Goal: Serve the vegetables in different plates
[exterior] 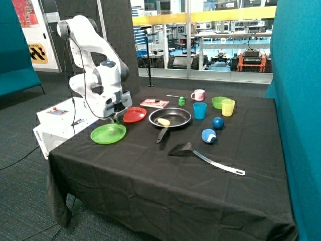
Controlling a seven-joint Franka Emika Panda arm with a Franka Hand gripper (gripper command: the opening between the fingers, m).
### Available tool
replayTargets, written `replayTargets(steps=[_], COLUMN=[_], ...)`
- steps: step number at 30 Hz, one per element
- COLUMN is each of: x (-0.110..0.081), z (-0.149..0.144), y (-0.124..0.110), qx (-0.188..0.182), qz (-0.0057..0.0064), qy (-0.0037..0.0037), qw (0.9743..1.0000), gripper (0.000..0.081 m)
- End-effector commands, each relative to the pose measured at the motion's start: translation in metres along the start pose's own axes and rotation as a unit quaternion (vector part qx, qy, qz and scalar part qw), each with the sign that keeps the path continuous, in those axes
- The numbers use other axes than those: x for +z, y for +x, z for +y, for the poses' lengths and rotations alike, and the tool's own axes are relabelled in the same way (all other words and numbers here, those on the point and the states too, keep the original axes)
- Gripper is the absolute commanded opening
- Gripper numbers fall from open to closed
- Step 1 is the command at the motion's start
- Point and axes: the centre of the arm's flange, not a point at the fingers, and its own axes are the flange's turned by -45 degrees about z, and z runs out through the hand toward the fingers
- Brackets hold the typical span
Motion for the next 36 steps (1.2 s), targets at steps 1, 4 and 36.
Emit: replayTargets(steps=[1, 4, 36], x=[0.013, 0.018, 0.034], z=[0.023, 0.026, 0.027], y=[-0.020, -0.021, -0.020], qx=[0.008, 0.000, -0.019], qz=[0.0004, 0.0004, 0.0004], qy=[-0.00031, -0.00032, -0.00032], qw=[1.0000, 1.0000, 0.9998], gripper=[0.0000, 0.0000, 0.0683])
